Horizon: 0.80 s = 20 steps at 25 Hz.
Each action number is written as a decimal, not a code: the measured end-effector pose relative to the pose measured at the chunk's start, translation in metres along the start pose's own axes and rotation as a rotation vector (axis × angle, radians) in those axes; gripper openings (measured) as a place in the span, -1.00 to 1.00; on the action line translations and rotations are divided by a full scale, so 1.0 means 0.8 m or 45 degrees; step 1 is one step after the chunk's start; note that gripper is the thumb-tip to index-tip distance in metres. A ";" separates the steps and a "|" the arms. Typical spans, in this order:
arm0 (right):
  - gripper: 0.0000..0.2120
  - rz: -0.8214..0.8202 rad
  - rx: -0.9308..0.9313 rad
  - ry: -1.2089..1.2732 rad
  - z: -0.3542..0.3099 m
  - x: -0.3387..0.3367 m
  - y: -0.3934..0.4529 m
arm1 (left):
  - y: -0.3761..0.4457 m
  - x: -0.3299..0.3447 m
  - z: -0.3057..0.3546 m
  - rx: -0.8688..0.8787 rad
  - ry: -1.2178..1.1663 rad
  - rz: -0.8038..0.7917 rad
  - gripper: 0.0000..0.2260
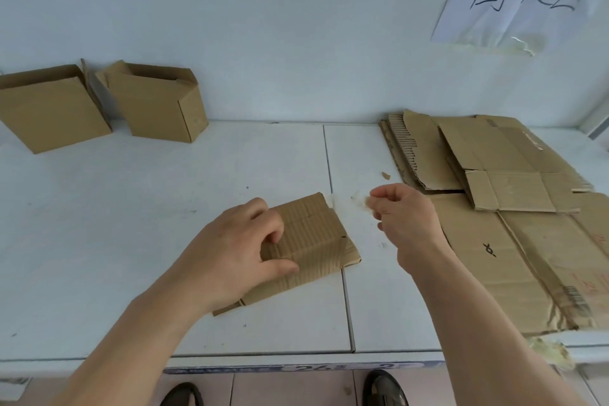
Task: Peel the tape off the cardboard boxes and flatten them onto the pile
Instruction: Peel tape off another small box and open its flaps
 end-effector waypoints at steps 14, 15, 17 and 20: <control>-0.93 -0.273 -0.029 -0.022 0.018 -0.024 -0.062 | 0.011 0.003 0.035 -0.258 0.104 0.096 -0.56; -0.93 -0.210 -0.006 -0.107 0.028 -0.037 -0.074 | 0.010 0.008 0.043 -0.275 0.118 0.109 -0.56; -0.92 -0.143 0.018 -0.273 0.054 -0.060 -0.102 | 0.006 0.018 0.067 -0.289 0.151 0.147 -0.57; -0.91 -0.130 0.083 -0.633 0.092 -0.098 -0.143 | 0.006 0.023 0.112 -0.269 0.178 0.192 -0.59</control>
Point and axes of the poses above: each hand's wrist, its own y-axis towards the middle knuckle, its own x-axis out of the palm, z = x × y, the point moved 4 cm from there along y, towards the middle knuckle, and after that the axes turned 13 degrees about -z, right-handed, at the moved point
